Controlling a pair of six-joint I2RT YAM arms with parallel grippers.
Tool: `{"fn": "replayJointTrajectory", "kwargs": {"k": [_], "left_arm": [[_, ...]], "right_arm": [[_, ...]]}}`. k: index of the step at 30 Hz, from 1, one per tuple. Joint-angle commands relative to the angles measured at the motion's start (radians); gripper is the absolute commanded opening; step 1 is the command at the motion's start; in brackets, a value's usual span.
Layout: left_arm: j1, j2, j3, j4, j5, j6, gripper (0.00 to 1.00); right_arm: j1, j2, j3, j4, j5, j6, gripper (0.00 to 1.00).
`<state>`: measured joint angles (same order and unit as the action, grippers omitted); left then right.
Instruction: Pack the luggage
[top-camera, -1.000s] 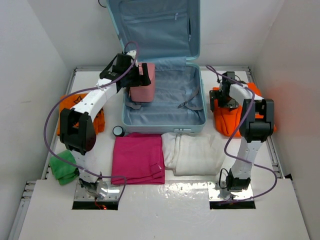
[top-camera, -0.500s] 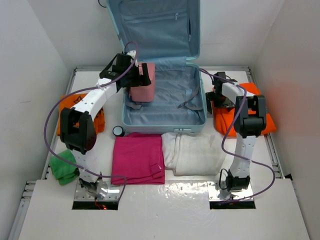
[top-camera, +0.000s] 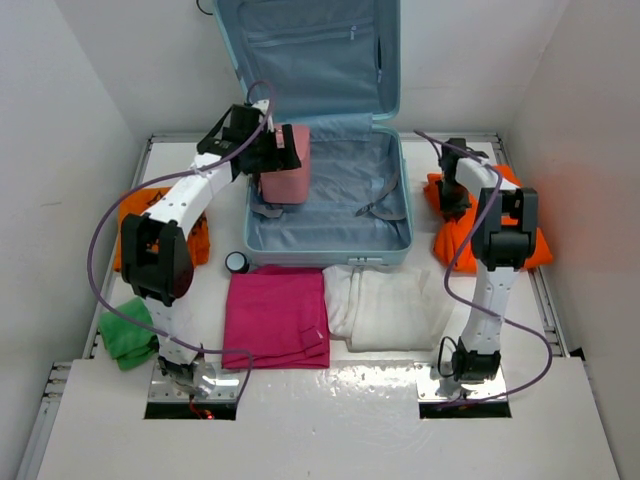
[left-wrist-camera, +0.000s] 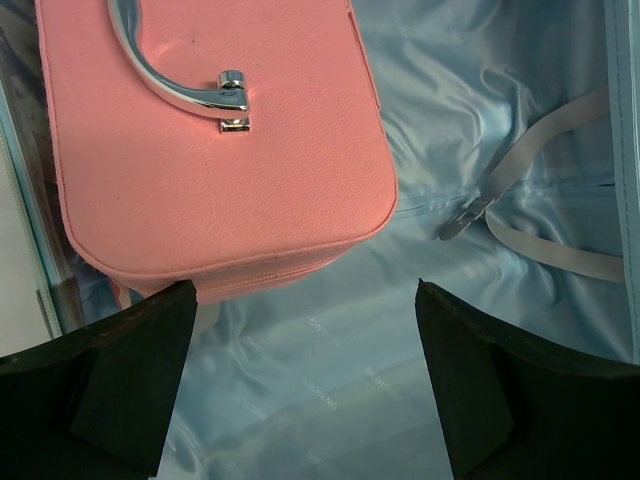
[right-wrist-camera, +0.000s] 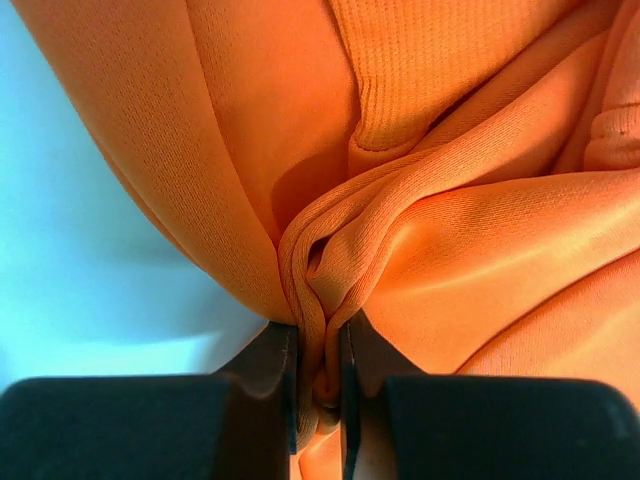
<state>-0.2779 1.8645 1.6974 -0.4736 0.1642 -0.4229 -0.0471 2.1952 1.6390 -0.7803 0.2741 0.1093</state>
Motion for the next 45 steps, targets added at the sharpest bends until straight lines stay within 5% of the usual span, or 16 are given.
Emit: {"fn": "replayJointTrajectory", "kwargs": {"k": [1,7,21,26,38,45], "left_arm": [[0.031,0.009,0.024,0.039,-0.011,0.007,0.93],[0.075,-0.01,-0.008,0.039,0.009,0.016,0.93],[0.148,-0.067,-0.11,0.039,0.028,0.035,0.93],[0.157,-0.067,-0.119,0.049,0.018,0.026,0.93],[0.219,-0.134,-0.176,0.127,0.113,0.019,0.93],[0.25,-0.183,-0.266,0.171,0.147,-0.01,0.96]], "right_arm": [[-0.045,0.06,-0.011,-0.039,-0.18,0.021,0.0],[-0.091,-0.077,0.178,-0.184,-0.555,0.09,0.0],[0.013,-0.275,0.272,-0.113,-0.96,0.271,0.0],[0.118,-0.24,0.35,-0.077,-0.983,0.352,0.0],[0.345,0.021,0.623,-0.065,-0.67,0.334,0.0],[0.377,0.127,0.642,0.095,-0.714,0.415,0.0]]}}
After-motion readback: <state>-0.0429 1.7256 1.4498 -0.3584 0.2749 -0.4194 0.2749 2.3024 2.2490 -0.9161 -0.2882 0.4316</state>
